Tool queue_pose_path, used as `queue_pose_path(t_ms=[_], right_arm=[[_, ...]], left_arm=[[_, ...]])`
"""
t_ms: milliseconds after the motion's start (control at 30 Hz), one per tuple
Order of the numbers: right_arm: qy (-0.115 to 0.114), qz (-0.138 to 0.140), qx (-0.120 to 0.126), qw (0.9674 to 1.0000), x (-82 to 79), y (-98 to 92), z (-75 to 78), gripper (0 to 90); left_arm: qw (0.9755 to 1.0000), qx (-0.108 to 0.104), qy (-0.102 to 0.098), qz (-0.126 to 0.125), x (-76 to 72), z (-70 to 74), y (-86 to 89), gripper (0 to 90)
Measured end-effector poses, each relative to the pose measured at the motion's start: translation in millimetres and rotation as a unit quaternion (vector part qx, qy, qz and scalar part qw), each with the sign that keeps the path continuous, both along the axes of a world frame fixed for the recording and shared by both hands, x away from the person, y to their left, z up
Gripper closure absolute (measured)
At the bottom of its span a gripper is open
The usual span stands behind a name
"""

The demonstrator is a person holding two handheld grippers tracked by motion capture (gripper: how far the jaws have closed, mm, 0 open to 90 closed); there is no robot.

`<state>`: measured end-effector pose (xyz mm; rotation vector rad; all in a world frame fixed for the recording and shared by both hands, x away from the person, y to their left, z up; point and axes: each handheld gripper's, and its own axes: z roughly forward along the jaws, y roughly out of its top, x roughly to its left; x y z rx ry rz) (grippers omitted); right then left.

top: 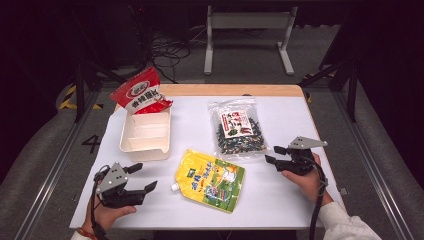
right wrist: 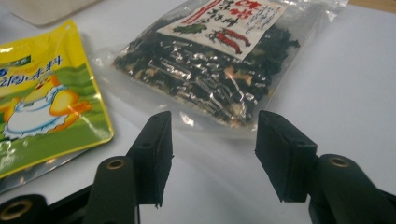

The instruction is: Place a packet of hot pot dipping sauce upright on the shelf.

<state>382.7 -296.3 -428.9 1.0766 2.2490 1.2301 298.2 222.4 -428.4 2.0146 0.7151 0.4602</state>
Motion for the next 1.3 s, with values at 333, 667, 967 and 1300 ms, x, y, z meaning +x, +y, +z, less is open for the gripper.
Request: queue_pose_path(t_ms=[333, 667, 967, 1300], right_arm=[[0.039, -0.045, -0.01, 0.9982, 50.7, 1.5, -9.4, 40.5], [0.116, -0.043, 0.04, 0.9915, 60.6, -4.8, -22.5, 35.8], [0.126, -0.02, 0.018, 0.9916, 50.4, 4.7, -20.4, 49.2], [0.139, -0.046, 0.013, 0.9892, 40.4, 0.6, -11.8, 45.2]], left_arm=[[0.999, 0.027, 0.029, -0.022, 0.4, -16.4, -19.9, 25.5], [0.9983, 0.037, 0.024, -0.037, -1.3, -17.6, -25.3, 24.1], [0.9975, 0.039, 0.031, -0.05, -1.6, -19.0, -30.6, 24.1], [0.9963, 0.045, 0.036, -0.063, -1.4, -20.6, -34.6, 23.9]])
